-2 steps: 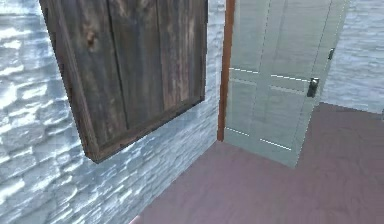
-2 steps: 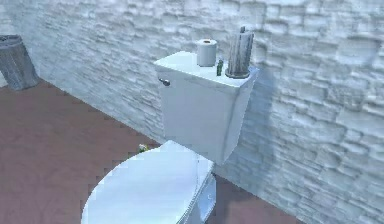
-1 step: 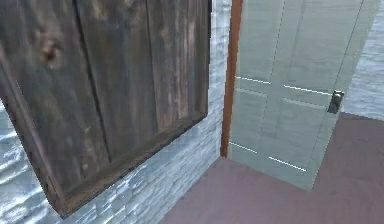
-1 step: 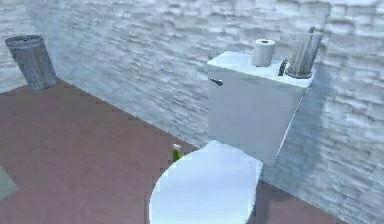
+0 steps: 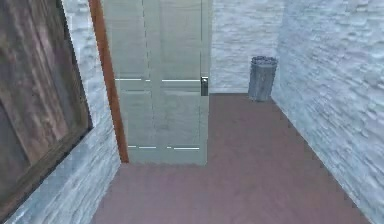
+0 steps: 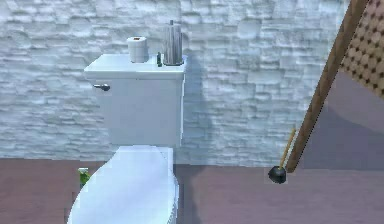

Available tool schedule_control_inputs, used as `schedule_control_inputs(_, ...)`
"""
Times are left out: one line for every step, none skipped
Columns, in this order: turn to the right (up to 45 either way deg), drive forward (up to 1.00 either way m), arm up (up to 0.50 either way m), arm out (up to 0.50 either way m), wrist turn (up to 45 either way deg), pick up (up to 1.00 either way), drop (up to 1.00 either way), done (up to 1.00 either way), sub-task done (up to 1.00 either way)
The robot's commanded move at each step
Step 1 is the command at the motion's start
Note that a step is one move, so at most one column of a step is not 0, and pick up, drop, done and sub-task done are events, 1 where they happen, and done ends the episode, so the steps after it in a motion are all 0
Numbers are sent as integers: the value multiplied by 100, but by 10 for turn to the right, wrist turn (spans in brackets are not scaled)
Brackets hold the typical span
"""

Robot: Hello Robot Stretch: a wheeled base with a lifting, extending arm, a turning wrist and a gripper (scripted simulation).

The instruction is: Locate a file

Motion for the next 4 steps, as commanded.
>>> schedule_control_inputs(0,60,0,0,0,0,0,0,0)
schedule_control_inputs(240,0,0,0,0,0,0,0,0)
schedule_control_inputs(0,100,0,0,0,0,0,0,0)
schedule_control_inputs(450,0,0,0,0,0,0,0,0)
